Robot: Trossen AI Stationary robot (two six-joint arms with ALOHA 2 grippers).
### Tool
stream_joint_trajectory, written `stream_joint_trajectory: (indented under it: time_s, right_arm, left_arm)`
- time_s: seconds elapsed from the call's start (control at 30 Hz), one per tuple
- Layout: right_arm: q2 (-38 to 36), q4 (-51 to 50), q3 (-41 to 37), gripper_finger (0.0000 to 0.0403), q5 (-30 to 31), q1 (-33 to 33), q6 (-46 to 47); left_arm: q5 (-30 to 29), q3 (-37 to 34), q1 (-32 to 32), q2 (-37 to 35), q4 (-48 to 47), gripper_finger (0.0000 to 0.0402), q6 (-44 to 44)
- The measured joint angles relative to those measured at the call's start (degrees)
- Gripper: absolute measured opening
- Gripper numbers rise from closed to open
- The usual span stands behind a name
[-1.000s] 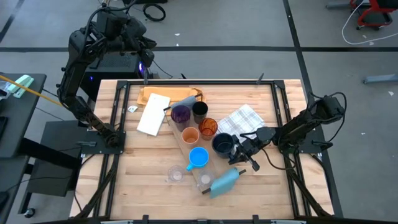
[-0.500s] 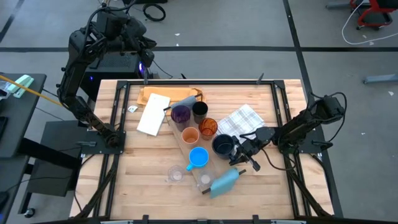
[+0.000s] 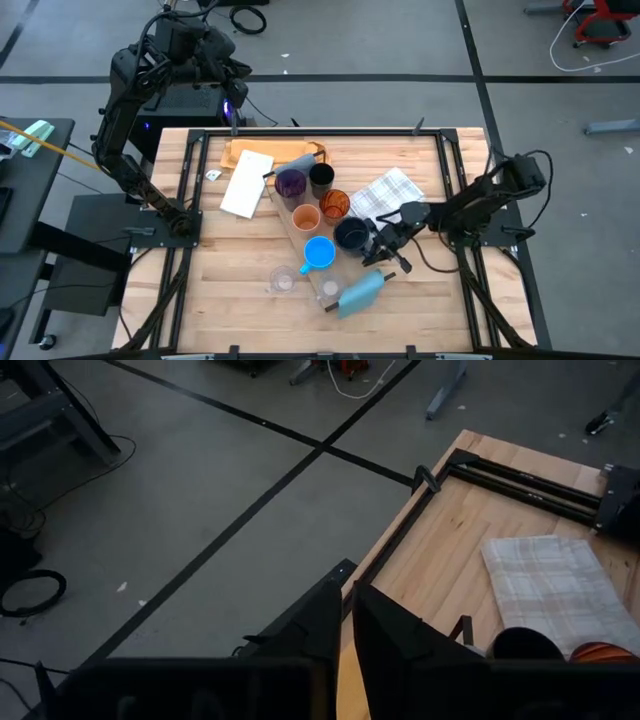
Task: Stack small to large cups/mugs on shelf
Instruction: Put the dark blue mug on the shelf
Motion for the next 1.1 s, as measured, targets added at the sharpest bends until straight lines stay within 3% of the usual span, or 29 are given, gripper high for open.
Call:
stream_joint_trajectory:
  time_s: [0.2, 0.43, 0.77, 1.1]
  right_arm:
    - [5.8, 1.3, 2.4, 0.0009, -0.7, 0.0, -1.6]
    - [6.4, 0.8, 3.2, 0.0009, -0.8, 0.0, -1.6]
    - [6.5, -1.4, 3.0, 0.0090, 0.1, 0.0, -0.1]
    - [5.7, -2.3, 3.0, 0.0092, 0.1, -1.0, -0.7]
  left_arm:
    - [0.0, 0.0, 0.0, 0.0, 0.0, 0.0043, 0.0]
    - [0.0, 0.0, 0.0, 0.0, -0.9, 0.0037, -0.2]
    - [0.0, 0.0, 0.0, 0.0, -0.9, 0.0045, -0.1]
    - [0.0, 0.0, 0.0, 0.0, -1.4, 0.0037, 0.0]
